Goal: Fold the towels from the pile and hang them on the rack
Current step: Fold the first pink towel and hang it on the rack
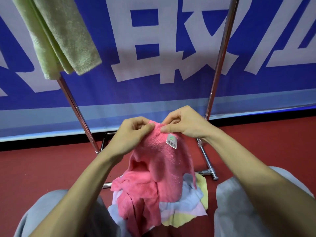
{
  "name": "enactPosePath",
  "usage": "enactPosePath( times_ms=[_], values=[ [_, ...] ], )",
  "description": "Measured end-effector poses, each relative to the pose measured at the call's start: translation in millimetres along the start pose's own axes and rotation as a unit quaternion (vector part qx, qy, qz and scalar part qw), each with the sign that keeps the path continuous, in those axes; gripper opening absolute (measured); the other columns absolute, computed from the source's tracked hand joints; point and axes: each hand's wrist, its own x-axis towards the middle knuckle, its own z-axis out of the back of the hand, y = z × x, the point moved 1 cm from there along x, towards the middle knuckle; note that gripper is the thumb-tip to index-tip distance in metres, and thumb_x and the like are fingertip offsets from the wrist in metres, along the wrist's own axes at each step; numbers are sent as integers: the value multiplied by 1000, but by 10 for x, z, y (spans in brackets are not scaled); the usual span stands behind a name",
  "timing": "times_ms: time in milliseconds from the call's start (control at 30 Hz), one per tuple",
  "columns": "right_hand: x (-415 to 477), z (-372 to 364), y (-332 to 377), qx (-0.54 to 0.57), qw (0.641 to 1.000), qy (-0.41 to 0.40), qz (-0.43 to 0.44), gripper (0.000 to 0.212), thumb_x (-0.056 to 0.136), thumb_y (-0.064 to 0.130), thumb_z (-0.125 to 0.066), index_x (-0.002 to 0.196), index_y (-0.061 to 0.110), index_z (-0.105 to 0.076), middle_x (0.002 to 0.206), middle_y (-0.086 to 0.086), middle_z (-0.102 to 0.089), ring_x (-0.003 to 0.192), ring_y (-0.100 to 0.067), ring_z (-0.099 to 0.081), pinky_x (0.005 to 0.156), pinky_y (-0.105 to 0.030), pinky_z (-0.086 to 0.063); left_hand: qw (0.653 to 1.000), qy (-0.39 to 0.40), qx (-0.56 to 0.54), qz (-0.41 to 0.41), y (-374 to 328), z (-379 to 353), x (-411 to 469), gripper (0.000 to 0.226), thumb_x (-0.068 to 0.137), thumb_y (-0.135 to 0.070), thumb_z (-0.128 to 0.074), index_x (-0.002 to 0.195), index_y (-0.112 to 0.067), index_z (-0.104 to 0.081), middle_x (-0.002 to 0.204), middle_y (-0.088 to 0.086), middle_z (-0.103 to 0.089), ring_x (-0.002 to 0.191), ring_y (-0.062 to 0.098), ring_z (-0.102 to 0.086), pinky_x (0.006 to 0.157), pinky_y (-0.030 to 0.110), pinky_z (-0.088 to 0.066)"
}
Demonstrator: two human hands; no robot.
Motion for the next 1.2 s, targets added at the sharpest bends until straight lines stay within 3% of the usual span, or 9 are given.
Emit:
enactPosePath(
  times_ms=[67,200,333,533,700,800,967,1100,1200],
  values=[
    [6,-31,-4,-9,1000,28,0,13,76,8,-78,72,17,-69,55,9,-65,52,1,-55,55,-12,-42,1000,-17,16,-7,2,-17,-2,16,93,-18,-60,80,-13,-68,81,21,-67,74,15,-54,74,33,-45],
    [47,-98,-52,-123,990,55,28,16,79,18,-76,67,16,-65,57,6,-49,56,-5,-39,57,-25,-34,994,-35,62,-79,-73,-43,-49,16,97,-23,-53,84,-18,-62,77,10,-61,73,9,-51,71,27,-43],
    [83,-121,-107,-237,970,37,51,23,79,30,-74,75,9,-67,55,4,-41,55,-8,-31,53,-22,-29,993,-23,57,-104,-111,-40,-103,19,100,-22,-46,85,-14,-54,69,-15,-53,66,0,-46,63,12,-39],
    [184,-189,-333,-353,935,31,31,16,81,33,-70,73,20,-66,53,3,-52,53,-10,-46,63,-37,-47,991,-62,-84,-78,-123,38,-115,20,99,-16,-46,80,-18,-52,61,-15,-50,58,1,-43,56,14,-37],
    [263,-232,-429,-358,932,52,7,13,81,29,-70,74,19,-65,63,6,-60,67,-17,-57,66,-36,-49,976,-119,-172,-56,-104,155,-77,21,99,-17,-47,79,-18,-54,72,2,-52,65,14,-46,60,28,-38],
    [273,-234,-526,-369,927,66,-33,18,82,28,-69,67,24,-58,70,3,-64,74,-20,-62,71,-37,-51,941,-189,-281,-22,-110,265,-49,24,100,-16,-43,80,-16,-56,72,8,-58,61,17,-55,57,28,-45],
    [279,-192,-607,-377,921,32,-89,39,81,24,-69,53,23,-41,59,6,-46,70,-21,-50,64,-30,-39,818,-267,-509,2,-30,497,8,24,101,-11,-40,82,-11,-54,60,-1,-62,58,10,-62,63,24,-53],
    [248,-163,-638,-389,910,41,-136,33,80,19,-69,55,19,-48,65,1,-52,74,-25,-59,67,-34,-48,786,-316,-532,2,30,672,27,27,100,-9,-39,77,-12,-52,62,0,-58,57,9,-58,64,23,-52],
    [214,-109,-590,-367,910,24,-189,21,81,9,-60,61,12,-57,71,-11,-65,67,-31,-68,60,-37,-58,770,-323,-548,38,87,756,10,24,97,-5,-38,79,-9,-53,72,5,-57,62,14,-59,61,24,-55]
  ],
)
